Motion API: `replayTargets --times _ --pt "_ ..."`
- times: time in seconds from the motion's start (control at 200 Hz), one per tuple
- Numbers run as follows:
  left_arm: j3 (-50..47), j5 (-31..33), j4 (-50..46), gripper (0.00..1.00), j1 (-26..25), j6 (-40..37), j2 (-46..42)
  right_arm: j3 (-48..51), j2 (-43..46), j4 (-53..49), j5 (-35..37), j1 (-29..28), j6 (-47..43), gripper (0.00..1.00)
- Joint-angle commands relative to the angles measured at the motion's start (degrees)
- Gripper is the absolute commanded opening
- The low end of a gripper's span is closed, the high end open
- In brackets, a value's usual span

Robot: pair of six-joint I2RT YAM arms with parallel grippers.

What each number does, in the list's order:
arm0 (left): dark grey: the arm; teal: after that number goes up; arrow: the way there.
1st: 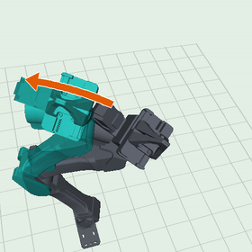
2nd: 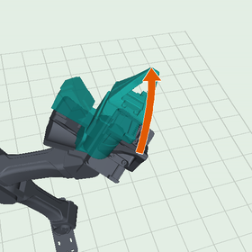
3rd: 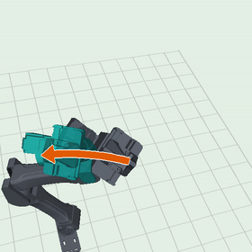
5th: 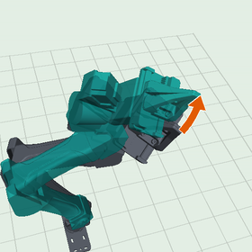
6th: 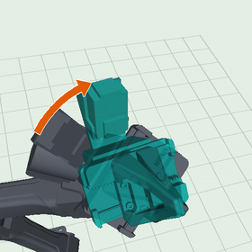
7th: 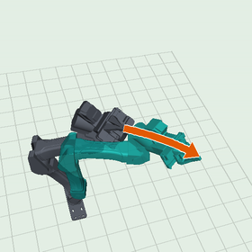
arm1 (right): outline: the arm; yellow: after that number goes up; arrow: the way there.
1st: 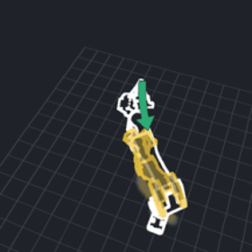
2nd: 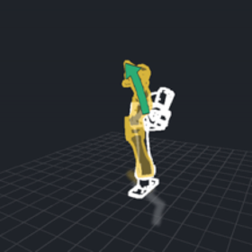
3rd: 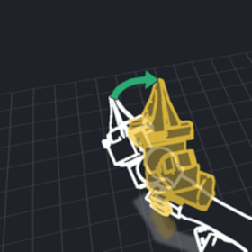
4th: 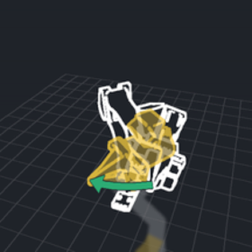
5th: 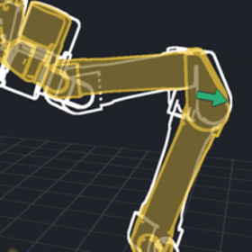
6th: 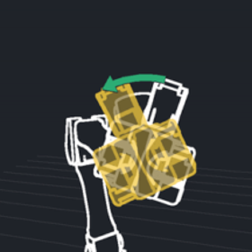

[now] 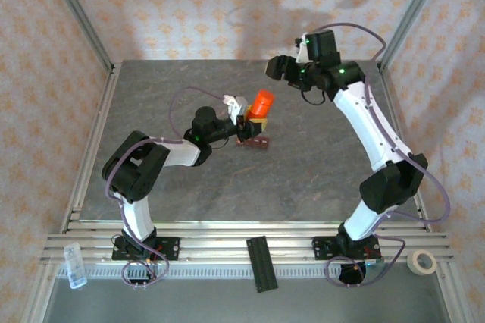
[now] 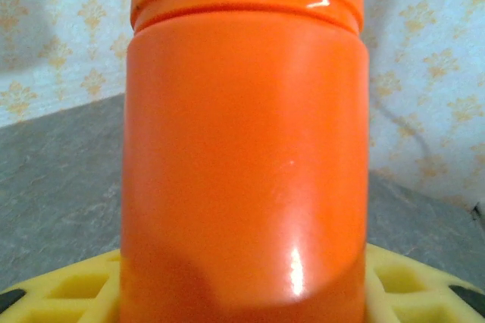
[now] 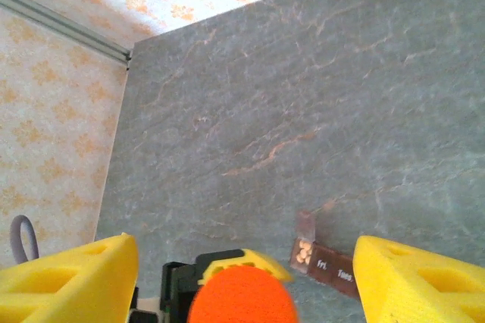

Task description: Sort the pills into containers

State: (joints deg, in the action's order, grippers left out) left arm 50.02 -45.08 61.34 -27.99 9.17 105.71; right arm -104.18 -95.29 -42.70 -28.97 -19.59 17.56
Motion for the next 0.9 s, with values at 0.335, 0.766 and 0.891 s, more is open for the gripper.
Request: replayTargets --times 0.335,0.766,0.891 --pt "4.6 -11.8 5.7 0.0 1.4 8.3 0.9 -4.8 -1.8 -12.2 -20.4 2.4 -26.0 0.74" --pt "5.1 -12.7 6.1 0.0 1.5 9.3 1.2 -5.0 -4.9 -13.8 -19.7 0.7 -27.2 0.68" --pt "5.1 -12.7 6.1 0.0 1.4 9.5 1.2 -4.7 -5.3 -13.9 -19.9 0.5 -27.2 0.6"
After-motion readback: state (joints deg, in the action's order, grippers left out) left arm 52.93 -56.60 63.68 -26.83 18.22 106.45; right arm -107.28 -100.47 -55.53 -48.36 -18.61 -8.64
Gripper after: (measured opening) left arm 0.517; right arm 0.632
